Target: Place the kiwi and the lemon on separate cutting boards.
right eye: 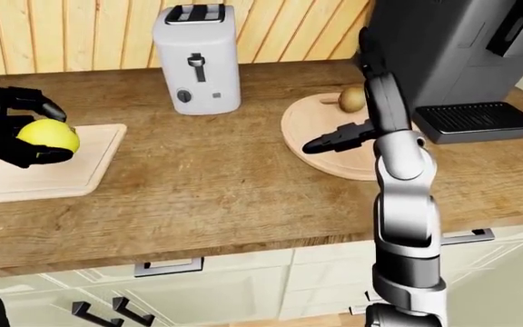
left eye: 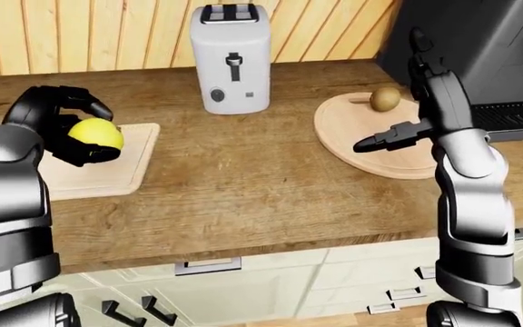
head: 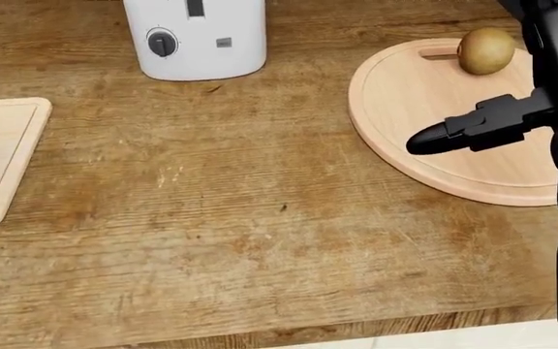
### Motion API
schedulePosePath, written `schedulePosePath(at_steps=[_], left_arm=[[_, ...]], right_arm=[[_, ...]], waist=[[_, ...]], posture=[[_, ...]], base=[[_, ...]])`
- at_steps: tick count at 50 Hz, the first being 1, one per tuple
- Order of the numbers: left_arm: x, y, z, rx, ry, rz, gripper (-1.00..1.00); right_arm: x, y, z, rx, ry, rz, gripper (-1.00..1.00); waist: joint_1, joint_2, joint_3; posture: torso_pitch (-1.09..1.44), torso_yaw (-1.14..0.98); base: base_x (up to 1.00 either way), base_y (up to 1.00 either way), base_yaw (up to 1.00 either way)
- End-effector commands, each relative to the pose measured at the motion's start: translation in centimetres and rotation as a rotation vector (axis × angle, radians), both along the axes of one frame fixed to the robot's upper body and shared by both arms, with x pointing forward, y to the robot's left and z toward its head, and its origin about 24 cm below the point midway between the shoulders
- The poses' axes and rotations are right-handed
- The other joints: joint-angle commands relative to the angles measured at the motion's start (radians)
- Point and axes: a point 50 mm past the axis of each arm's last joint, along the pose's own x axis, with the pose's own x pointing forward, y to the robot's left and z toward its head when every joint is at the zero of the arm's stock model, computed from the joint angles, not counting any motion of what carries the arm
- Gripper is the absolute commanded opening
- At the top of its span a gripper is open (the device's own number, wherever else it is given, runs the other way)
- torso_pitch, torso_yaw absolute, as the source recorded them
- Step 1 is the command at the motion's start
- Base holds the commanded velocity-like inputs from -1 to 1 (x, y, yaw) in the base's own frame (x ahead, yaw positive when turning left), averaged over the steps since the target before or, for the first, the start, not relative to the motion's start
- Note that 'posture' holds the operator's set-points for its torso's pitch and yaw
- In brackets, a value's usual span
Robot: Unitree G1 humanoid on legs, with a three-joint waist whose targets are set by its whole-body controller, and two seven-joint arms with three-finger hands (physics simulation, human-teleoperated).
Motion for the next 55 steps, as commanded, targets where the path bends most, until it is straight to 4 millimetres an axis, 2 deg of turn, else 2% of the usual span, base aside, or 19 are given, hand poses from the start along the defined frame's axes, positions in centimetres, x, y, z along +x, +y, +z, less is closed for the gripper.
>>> schedulePosePath(at_steps=[1,2,4,6,7,10,15,17,21,30,34,38,48,55], left_arm=[[-0.4,-0.1,2.0,0.035,-0.083,-0.002,-0.62],[-0.4,0.0,2.0,0.035,-0.083,-0.002,-0.56],[-0.4,0.0,1.9,0.034,-0.079,-0.002,-0.30],[-0.4,0.0,1.8,0.033,-0.078,-0.001,-0.17],[-0.4,0.0,1.7,0.031,-0.077,-0.001,0.04],[-0.3,0.0,1.4,0.030,-0.071,0.000,0.17],[-0.4,0.1,1.1,0.027,-0.061,0.001,0.25],[-0.5,0.1,1.0,0.024,-0.059,0.004,0.40],[-0.5,0.2,0.7,0.021,-0.053,0.005,0.50],[-0.6,0.2,0.6,0.018,-0.048,0.003,0.51],[-0.7,0.1,1.2,0.025,-0.056,0.000,0.58],[-1.3,0.0,2.3,0.037,-0.078,0.000,1.00],[-2.5,-0.3,4.5,0.058,-0.118,-0.002,1.00],[-4.3,-1.2,6.7,0.077,-0.173,-0.009,1.00]], right_arm=[[-0.6,0.0,1.9,-0.018,-0.092,-0.002,1.00],[-0.6,0.0,1.9,-0.019,-0.092,-0.002,1.00],[-0.5,-0.1,1.8,-0.021,-0.091,-0.005,1.00],[-0.5,0.0,1.8,-0.018,-0.091,-0.006,1.00],[-0.5,0.0,1.8,-0.018,-0.091,-0.005,1.00],[-0.4,0.0,1.9,-0.016,-0.092,-0.005,1.00],[-0.3,-0.2,1.8,-0.016,-0.090,-0.009,1.00],[-0.2,-0.3,1.7,-0.014,-0.088,-0.014,1.00],[0.0,-0.4,1.8,0.003,-0.087,-0.023,1.00],[0.1,-0.5,1.9,0.003,-0.086,-0.027,1.00],[0.1,-0.7,1.9,0.006,-0.087,-0.033,1.00],[0.1,-0.9,1.8,0.011,-0.087,-0.042,1.00],[-0.1,-1.1,2.0,0.015,-0.094,-0.049,1.00],[-0.3,-1.2,2.4,0.019,-0.107,-0.054,1.00]], waist=[[-0.001,0.004,-0.026],[-0.001,0.005,-0.027],[-0.001,0.005,-0.027],[-0.001,0.006,-0.027],[-0.001,0.006,-0.027],[-0.002,0.005,-0.027],[-0.002,0.006,-0.027],[-0.002,0.006,-0.027],[-0.003,0.006,-0.028],[-0.002,0.006,-0.028],[-0.002,0.006,-0.028],[-0.002,0.005,-0.028],[-0.002,0.007,-0.024],[-0.003,0.006,-0.021]], posture=[[0.00,0.00],[0.00,0.00],[0.00,0.00],[0.00,0.00],[0.00,0.00],[0.00,0.00],[0.00,0.00],[0.00,0.00],[0.00,0.00],[0.00,0.00],[0.00,0.00],[0.00,0.00],[0.00,0.00],[0.00,0.00]], base=[[0.00,0.00,0.00],[0.00,0.00,0.00],[0.00,0.00,0.00],[0.00,0.00,0.00],[0.00,0.00,0.00],[0.00,0.00,0.00],[0.00,0.00,0.00],[0.00,0.00,0.00],[0.00,0.00,0.00],[0.00,0.00,0.00],[0.00,0.00,0.00],[0.00,0.00,0.00],[0.00,0.00,0.00],[0.00,0.00,0.00]])
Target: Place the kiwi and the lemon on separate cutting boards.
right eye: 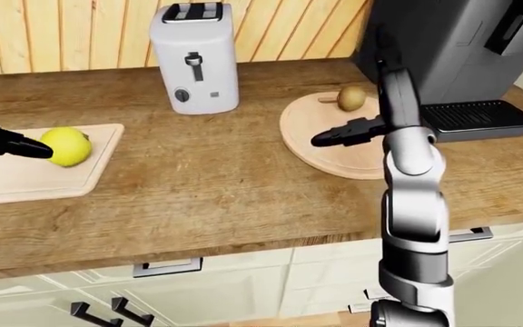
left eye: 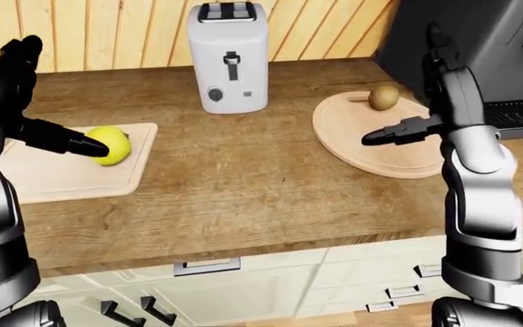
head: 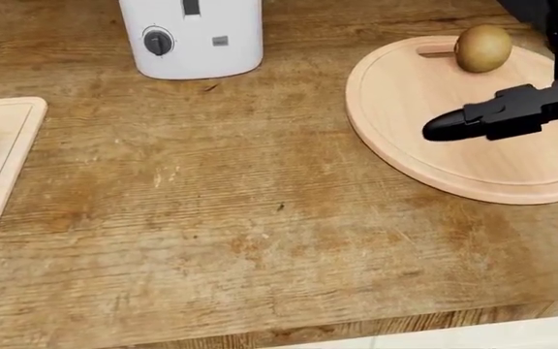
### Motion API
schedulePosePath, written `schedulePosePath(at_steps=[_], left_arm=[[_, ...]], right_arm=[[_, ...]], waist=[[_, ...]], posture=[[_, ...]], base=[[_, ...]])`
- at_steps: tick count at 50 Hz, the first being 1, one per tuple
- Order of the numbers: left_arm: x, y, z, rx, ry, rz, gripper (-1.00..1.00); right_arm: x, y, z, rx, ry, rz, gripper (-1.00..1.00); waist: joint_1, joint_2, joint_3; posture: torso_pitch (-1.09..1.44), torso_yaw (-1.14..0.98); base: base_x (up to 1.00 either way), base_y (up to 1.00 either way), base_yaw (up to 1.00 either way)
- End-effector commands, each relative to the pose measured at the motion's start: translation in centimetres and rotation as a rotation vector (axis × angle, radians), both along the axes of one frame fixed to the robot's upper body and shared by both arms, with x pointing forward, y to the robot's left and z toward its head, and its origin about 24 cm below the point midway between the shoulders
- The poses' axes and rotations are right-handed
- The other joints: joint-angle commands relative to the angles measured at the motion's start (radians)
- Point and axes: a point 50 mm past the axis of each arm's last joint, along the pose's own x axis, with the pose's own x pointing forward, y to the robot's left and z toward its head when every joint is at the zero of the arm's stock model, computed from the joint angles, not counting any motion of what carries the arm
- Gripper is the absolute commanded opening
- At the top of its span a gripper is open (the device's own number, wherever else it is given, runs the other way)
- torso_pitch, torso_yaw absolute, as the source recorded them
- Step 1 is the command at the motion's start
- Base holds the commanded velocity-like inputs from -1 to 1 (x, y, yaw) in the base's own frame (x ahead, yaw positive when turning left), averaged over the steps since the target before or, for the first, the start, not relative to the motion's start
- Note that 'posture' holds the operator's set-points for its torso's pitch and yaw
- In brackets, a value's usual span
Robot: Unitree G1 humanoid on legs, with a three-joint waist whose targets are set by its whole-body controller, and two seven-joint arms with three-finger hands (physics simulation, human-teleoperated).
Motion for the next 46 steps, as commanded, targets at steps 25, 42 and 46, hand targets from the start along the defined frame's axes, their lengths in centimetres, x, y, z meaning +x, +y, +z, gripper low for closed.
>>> schedulePosePath(at_steps=[25,42,46], left_arm=[[-7.0,-4.8,6.9,0.101,-0.309,-0.082,1.00],[-9.4,-7.0,7.4,0.103,-0.358,-0.133,1.00],[-9.7,-7.8,7.4,0.104,-0.365,-0.160,1.00]], right_arm=[[-2.8,0.3,4.1,-0.003,-0.157,0.013,1.00],[-4.5,0.9,4.7,-0.001,-0.184,0.031,1.00],[-4.9,1.1,4.9,-0.001,-0.191,0.039,1.00]], waist=[[0.002,-0.002,-0.011],[0.004,-0.004,-0.005],[0.005,-0.007,-0.002]], posture=[[0.00,0.00],[0.00,0.00],[0.00,0.00]], base=[[0.00,0.00,0.00],[0.00,0.00,0.00],[0.00,0.00,0.00]])
